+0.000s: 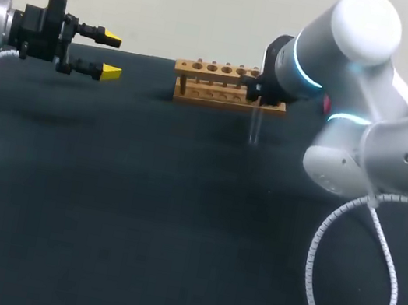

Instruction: Grasp the test tube, adjust it, and insert it.

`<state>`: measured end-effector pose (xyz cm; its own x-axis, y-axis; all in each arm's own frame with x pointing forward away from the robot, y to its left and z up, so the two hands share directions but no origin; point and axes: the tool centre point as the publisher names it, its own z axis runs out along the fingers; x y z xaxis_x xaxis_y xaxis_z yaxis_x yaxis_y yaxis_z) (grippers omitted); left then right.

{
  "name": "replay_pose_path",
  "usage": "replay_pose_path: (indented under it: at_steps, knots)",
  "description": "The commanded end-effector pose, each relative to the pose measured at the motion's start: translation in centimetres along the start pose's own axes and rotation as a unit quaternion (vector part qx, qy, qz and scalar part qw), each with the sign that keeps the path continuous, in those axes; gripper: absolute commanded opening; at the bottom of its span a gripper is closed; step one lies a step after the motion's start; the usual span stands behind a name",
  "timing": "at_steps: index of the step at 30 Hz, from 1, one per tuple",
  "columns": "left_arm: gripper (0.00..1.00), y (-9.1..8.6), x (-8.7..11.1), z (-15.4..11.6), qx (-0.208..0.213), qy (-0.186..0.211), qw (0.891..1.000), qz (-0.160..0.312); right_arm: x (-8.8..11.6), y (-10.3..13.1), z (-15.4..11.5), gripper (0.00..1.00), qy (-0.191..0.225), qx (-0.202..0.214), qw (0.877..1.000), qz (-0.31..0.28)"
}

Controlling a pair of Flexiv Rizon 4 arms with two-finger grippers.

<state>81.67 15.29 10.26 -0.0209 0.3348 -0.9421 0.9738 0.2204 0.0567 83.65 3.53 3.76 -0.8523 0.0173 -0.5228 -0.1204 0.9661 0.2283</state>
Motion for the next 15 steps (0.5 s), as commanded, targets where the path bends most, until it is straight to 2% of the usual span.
replay_pose_path:
  at_steps: [1, 15]
  knots:
    - [1.00, 0.0, 0.1, 0.0, 0.000, -0.001, 1.000, 0.001, 0.5, 0.1, -0.7, 0.00, -0.019, 0.011, 1.000, 0.005]
    - [1.00, 0.0, 0.1, 0.0, 0.000, -0.001, 1.000, 0.001, 0.7, -0.1, -3.0, 0.00, -0.090, 0.052, 0.994, 0.037]
